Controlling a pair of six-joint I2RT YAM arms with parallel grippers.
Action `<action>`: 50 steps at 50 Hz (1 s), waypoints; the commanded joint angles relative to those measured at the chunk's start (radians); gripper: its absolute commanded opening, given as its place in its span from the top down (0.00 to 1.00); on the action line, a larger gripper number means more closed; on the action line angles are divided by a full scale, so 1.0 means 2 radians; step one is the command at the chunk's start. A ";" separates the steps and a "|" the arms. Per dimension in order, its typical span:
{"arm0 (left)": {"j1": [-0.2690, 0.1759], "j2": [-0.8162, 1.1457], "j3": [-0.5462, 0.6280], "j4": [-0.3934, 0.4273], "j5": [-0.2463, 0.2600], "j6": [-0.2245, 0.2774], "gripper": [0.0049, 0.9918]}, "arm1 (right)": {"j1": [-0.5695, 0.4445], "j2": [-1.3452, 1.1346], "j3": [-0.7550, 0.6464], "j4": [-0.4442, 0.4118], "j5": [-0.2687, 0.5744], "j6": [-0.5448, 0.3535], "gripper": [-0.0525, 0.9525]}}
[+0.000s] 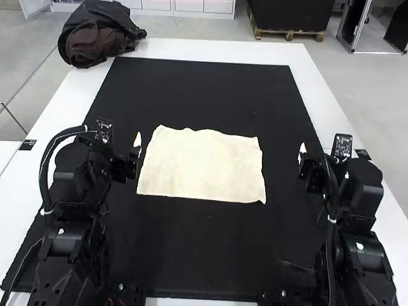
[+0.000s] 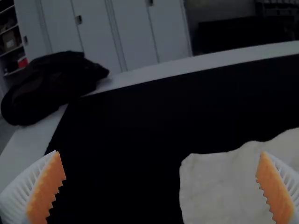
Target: Fold the towel.
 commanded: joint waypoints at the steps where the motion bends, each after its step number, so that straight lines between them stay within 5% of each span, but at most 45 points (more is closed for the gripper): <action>1: 0.002 -0.003 -0.002 0.002 -0.003 0.004 0.03 | -0.004 -0.003 -0.003 -0.002 -0.012 -0.003 0.03; 20: 0.001 -0.002 -0.002 0.003 -0.002 0.008 0.03 | -0.004 -0.003 -0.003 0.019 -0.013 -0.015 0.03; 32: 0.001 -0.002 -0.002 0.006 -0.002 0.025 0.03 | -0.004 -0.003 -0.003 0.025 -0.026 -0.189 0.03; 40: 0.003 -0.003 -0.002 0.008 -0.003 0.025 0.03 | -0.004 -0.002 -0.002 0.024 -0.033 -0.203 0.03; 45: 0.003 -0.003 -0.002 0.030 -0.004 0.030 0.03 | -0.005 -0.003 -0.003 0.062 -0.030 -0.205 0.03; 50: 0.004 -0.002 -0.001 0.089 -0.049 0.024 0.03 | -0.006 -0.003 -0.003 0.097 -0.023 -0.229 0.03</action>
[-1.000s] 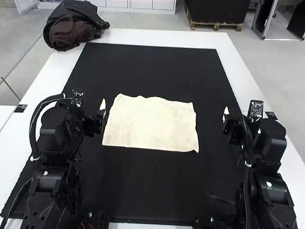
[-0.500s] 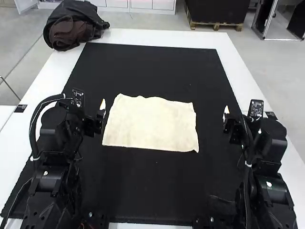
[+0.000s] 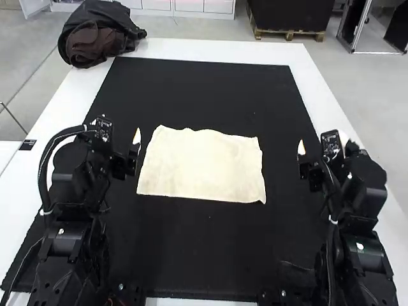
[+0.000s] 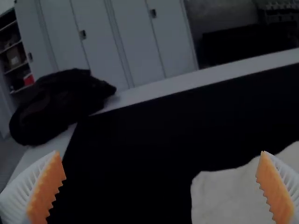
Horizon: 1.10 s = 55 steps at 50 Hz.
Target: Fold the towel.
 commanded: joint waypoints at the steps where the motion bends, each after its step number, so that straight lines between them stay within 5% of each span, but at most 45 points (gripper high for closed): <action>1: 0.004 -0.002 -0.002 0.050 -0.050 0.004 0.03 | -0.006 -0.003 -0.003 0.042 0.010 -0.036 0.03; 8: 0.004 -0.002 0.014 0.099 -0.067 0.004 0.03 | -0.006 -0.003 0.006 0.106 0.054 -0.025 0.03; 22: 0.001 0.050 0.124 0.077 -0.078 0.003 0.03 | -0.007 0.040 0.131 0.069 0.037 0.092 0.04; 36: 0.001 0.314 0.294 0.043 -0.074 -0.064 0.03 | -0.008 0.289 0.309 0.026 0.030 0.181 0.04; 49: 0.003 0.498 0.370 0.012 -0.073 -0.064 0.03 | -0.033 0.475 0.368 0.023 0.017 0.214 0.05; 55: 0.004 0.563 0.373 -0.007 -0.074 -0.065 0.03 | -0.058 0.541 0.353 0.039 -0.031 0.217 0.05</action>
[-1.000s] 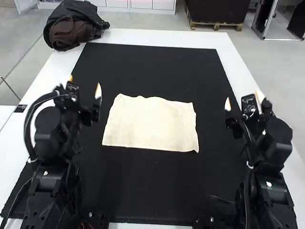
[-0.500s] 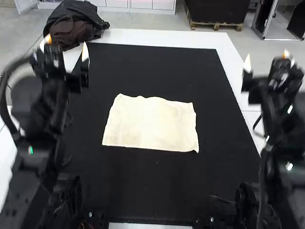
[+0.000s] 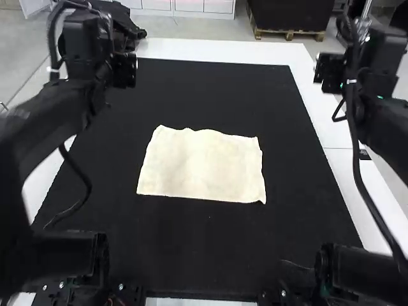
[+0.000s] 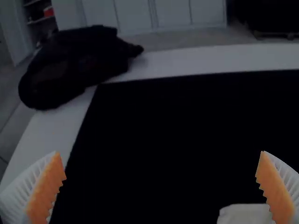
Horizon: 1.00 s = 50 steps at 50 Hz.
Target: Fold the towel.
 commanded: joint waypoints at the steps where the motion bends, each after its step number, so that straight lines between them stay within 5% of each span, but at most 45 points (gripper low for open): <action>1: 0.004 0.048 0.014 -0.010 -0.004 -0.008 0.03 | -0.029 0.055 -0.007 0.022 -0.048 0.025 0.05; 16: 0.000 0.161 -0.025 0.020 -0.002 -0.006 0.03 | -0.036 0.195 -0.017 0.003 -0.072 -0.006 0.06; 30: -0.001 0.247 0.001 -0.014 0.054 -0.001 0.03 | 0.000 0.237 -0.008 -0.009 -0.082 -0.030 0.04; 50: -0.002 0.312 0.049 -0.017 0.064 -0.001 0.03 | 0.075 0.299 0.011 0.017 -0.068 -0.017 0.05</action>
